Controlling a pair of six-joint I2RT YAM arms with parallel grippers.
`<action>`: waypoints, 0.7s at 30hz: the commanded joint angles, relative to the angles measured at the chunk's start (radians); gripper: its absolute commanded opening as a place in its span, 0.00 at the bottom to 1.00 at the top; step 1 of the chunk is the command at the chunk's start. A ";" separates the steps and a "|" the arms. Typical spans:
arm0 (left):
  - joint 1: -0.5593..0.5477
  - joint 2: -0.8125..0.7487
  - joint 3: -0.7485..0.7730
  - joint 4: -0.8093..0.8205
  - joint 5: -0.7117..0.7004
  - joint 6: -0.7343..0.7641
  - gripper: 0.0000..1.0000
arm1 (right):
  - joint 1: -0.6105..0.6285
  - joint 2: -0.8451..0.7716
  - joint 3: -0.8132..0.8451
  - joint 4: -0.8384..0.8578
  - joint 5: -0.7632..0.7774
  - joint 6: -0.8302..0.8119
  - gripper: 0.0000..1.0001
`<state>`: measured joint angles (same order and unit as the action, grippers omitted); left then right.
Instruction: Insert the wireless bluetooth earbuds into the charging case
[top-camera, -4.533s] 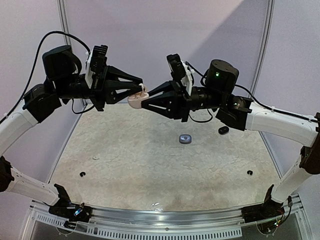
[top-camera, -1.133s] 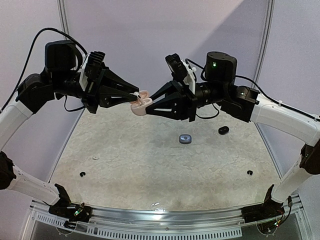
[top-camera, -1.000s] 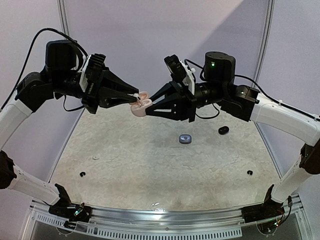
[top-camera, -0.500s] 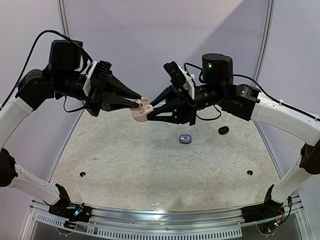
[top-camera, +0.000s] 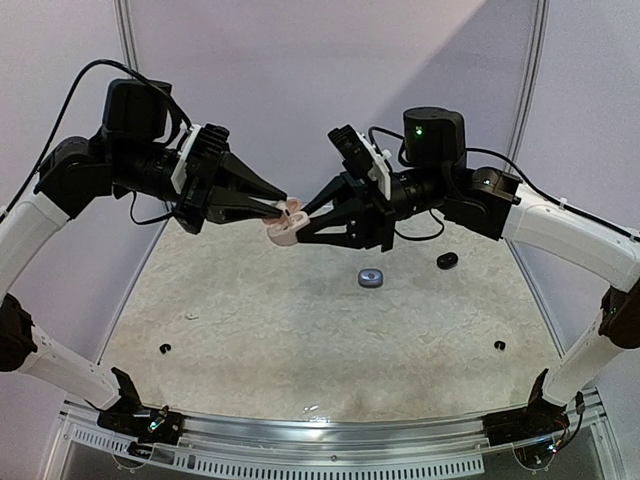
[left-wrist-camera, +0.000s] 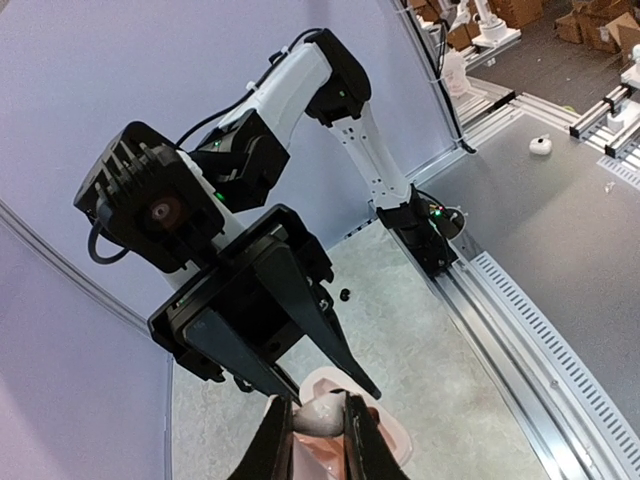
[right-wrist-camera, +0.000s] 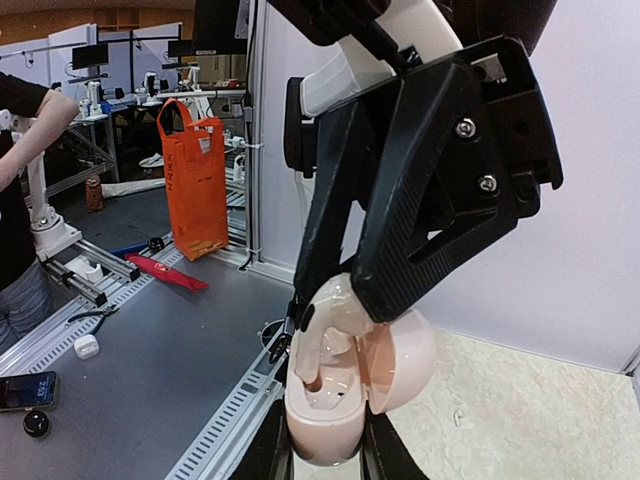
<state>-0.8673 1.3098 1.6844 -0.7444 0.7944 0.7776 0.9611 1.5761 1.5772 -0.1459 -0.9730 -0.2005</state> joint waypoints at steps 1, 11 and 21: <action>-0.027 0.022 -0.025 -0.092 0.023 0.020 0.00 | -0.001 0.002 0.044 0.048 0.000 -0.010 0.00; -0.028 0.031 -0.036 -0.121 0.040 0.104 0.00 | 0.011 0.003 0.045 0.165 -0.079 0.060 0.00; -0.030 0.042 -0.034 -0.197 0.031 0.212 0.00 | 0.036 0.033 0.060 0.202 -0.101 0.085 0.00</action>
<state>-0.8700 1.3106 1.6794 -0.7952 0.8268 0.9440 0.9764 1.6108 1.5776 -0.0940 -1.0504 -0.1314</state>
